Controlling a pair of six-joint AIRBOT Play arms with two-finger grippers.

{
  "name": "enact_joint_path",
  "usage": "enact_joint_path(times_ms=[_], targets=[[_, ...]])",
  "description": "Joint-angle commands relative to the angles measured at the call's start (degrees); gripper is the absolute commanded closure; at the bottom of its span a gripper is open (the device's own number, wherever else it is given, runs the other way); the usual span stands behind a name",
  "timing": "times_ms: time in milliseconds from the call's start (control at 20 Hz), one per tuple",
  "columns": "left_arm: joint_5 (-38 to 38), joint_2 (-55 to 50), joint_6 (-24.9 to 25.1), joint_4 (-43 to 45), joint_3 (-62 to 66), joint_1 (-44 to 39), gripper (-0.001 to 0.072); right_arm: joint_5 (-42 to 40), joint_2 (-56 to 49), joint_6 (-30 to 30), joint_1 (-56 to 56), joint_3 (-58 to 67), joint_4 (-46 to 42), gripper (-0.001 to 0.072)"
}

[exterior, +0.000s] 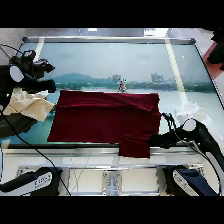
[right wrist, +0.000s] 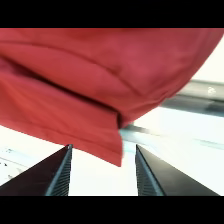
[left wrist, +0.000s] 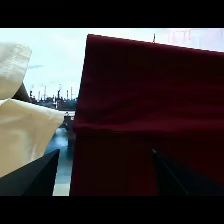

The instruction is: Fold the shirts.

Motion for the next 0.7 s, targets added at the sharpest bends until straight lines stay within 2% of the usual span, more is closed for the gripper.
enact_joint_path(times_ms=[0, 150, 350, 400, 450, 550, 650], targets=[[-0.5, 0.3, 1.3, -3.6, 0.0, 0.0, 0.0062, -5.4, 0.6, -0.6, 0.0, -7.5, 5.5, 0.0249], [-0.5, 0.3, 1.3, -4.0, 0.0, 0.0, 0.0062, -8.4, 0.6, -1.9, 0.0, -10.6, 7.1, 0.0249], [-0.6, 0.3, 1.2, -4.0, 0.0, 0.0, 0.0061, -15.4, 0.6, -4.6, 0.0, -12.9, 13.4, 0.0255], [-0.7, 0.3, 1.2, -4.0, 0.0, 0.0, 0.0062, -15.8, 0.6, -5.6, 0.0, -12.9, 15.3, 0.0298], [-0.9, 0.3, 1.2, -4.0, 0.0, 0.0, 0.0061, -15.7, 0.6, -7.4, 0.0, -12.9, 17.5, 0.039], [-1.4, 0.3, 1.3, -3.8, 0.0, 0.0, 0.0062, -14.9, 0.6, -11.5, 0.0, -12.9, 21.5, 0.0665], [-1.5, 0.4, 1.3, -3.7, 0.0, 0.0, 0.0065, -13.1, 0.8, -13.2, -0.1, -12.3, 24.2, 0.0683]])
